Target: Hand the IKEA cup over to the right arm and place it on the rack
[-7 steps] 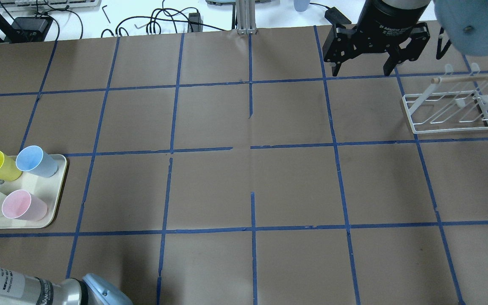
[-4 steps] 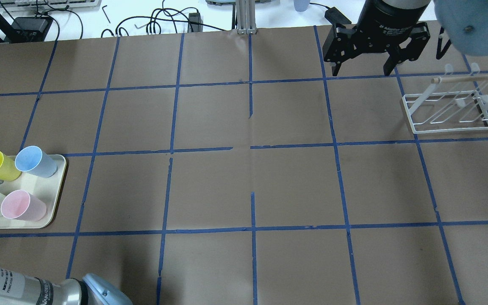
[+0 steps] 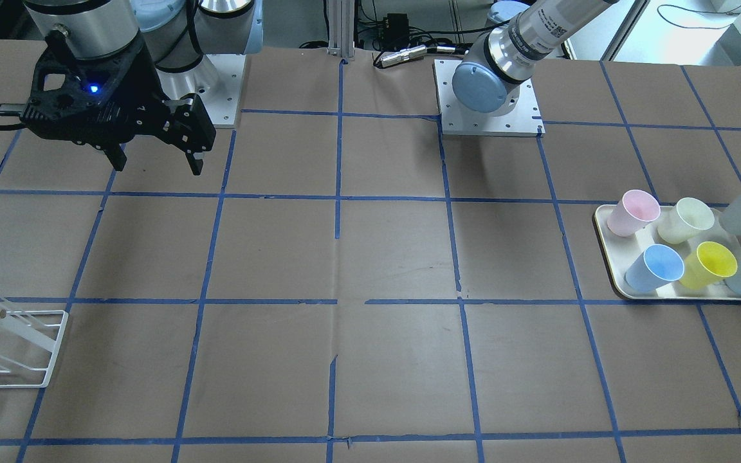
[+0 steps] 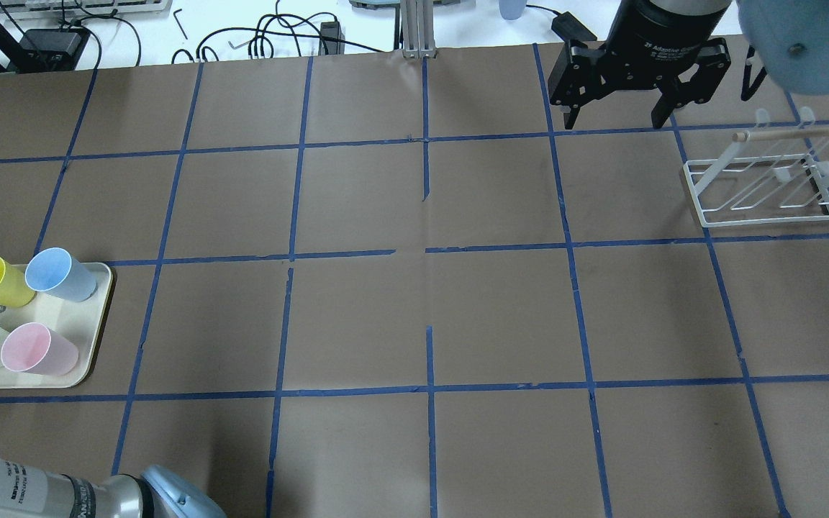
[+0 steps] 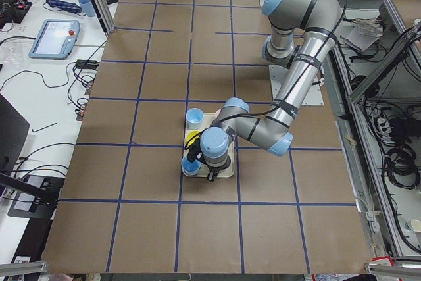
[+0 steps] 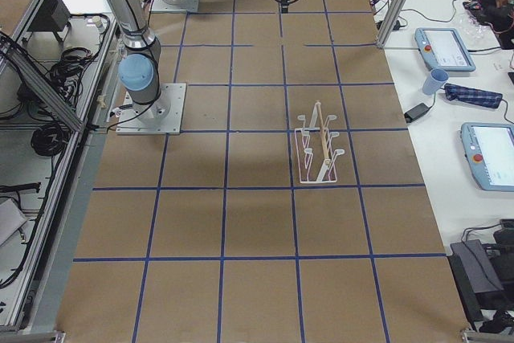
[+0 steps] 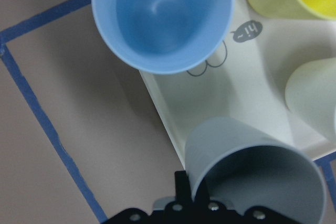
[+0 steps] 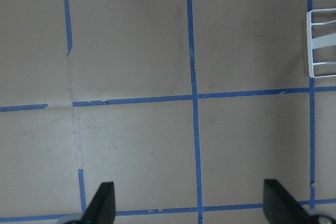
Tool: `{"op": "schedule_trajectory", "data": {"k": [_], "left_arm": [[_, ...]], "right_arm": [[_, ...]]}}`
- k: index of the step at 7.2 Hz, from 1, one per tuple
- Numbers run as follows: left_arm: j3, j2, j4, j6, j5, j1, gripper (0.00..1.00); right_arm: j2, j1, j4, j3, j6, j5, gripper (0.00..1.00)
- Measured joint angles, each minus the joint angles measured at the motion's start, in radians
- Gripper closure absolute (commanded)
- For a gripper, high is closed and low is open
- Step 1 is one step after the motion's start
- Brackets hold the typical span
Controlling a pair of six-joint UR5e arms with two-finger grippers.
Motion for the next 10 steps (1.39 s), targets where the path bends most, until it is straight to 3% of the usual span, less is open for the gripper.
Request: {"op": "schedule_trajectory", "data": {"k": [3, 5, 8, 10], "left_arm": [[0.211, 0.051, -0.297, -0.007, -0.039, -0.086, 1.0], [0.282, 0.108, -0.494, -0.074, -0.155, -0.17, 1.0], [0.265, 0.168, -0.666, -0.314, -0.369, -0.365, 1.0], [0.175, 0.196, -0.697, -0.467, -0.571, -0.469, 1.0]], "right_arm": [[0.0, 0.0, 0.0, 0.0, 0.0, 0.0, 0.0], [0.0, 0.0, 0.0, 0.0, -0.002, 0.0, 0.0], [0.0, -0.002, 0.0, 0.0, -0.003, 0.0, 0.0], [-0.001, -0.019, 0.006, -0.002, -0.003, 0.01, 0.0]]}}
